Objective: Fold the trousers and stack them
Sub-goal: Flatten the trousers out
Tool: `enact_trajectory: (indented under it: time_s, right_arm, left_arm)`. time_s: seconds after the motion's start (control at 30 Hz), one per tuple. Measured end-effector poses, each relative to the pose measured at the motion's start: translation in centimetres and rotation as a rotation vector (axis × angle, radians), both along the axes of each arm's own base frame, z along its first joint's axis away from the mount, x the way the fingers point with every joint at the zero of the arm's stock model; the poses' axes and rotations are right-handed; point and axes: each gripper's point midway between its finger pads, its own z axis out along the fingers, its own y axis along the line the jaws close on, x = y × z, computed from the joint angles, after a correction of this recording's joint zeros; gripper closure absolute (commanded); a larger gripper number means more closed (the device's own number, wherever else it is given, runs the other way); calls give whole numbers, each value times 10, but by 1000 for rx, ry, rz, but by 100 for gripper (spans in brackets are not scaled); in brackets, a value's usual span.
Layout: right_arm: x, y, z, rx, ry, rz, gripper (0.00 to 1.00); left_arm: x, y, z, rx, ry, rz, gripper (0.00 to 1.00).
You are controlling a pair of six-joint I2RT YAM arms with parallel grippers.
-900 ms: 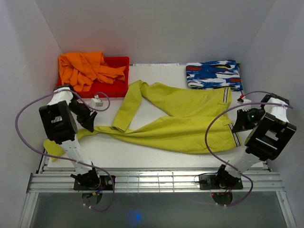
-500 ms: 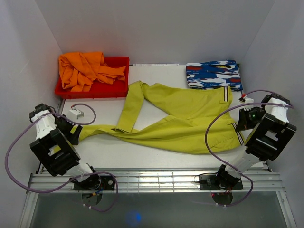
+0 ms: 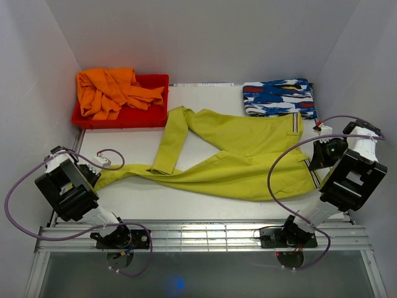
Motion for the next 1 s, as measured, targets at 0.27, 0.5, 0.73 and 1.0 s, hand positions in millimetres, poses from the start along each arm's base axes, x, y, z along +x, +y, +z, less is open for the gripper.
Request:
enact_trajectory:
  time_s: [0.27,0.5,0.73,1.0]
  right_arm:
    - [0,-2,13,-40,-54,27,92]
    - [-20,-8,25,-93,-102,79,92]
    - [-32,-25,14,-89,-61,64,92]
    - [-21,-24,-26,-1,60,52,92]
  left_arm:
    - [-6,35,76,114,-161,43,100]
    - [-51,46,143,241,-207,-5,100]
    - [-52,44,119,107,-62,-114,99]
    - [75,57,55,16,3,-126,29]
